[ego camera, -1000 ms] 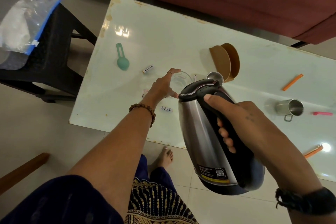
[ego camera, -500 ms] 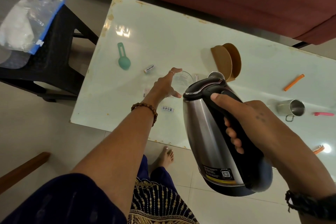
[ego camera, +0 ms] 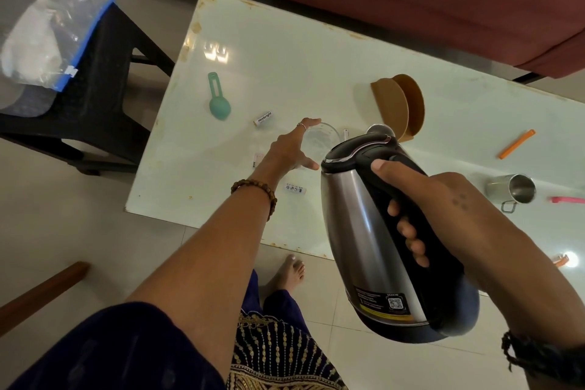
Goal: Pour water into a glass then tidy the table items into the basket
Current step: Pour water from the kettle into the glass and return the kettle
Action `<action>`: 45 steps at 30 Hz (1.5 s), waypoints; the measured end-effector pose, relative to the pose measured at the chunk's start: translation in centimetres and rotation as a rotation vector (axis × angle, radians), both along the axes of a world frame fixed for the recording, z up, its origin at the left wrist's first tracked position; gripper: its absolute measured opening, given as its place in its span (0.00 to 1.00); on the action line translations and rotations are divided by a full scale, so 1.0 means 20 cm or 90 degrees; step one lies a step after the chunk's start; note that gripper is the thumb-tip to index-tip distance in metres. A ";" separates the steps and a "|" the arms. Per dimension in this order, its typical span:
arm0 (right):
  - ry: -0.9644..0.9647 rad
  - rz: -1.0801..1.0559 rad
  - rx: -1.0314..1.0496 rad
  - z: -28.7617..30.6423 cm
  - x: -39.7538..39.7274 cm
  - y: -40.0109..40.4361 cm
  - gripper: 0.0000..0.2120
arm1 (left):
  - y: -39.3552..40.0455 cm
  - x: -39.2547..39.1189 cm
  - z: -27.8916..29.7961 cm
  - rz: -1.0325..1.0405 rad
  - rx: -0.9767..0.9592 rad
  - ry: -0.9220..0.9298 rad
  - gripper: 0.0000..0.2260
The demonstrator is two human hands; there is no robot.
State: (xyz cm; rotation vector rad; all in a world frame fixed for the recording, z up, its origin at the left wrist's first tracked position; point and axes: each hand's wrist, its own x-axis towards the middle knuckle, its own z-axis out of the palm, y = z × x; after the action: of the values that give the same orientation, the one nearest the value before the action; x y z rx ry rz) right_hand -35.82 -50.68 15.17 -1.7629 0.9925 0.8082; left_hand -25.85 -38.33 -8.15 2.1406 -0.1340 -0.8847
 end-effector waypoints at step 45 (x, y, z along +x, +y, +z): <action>-0.012 0.038 -0.012 -0.05 0.04 0.00 0.23 | 0.00 0.02 -0.05 0.008 0.010 0.027 0.38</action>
State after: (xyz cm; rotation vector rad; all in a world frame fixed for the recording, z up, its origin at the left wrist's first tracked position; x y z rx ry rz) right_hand -35.02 -50.74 14.17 -1.8203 0.9423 0.8209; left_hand -25.46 -38.38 -9.17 2.1326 -0.0922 -0.9266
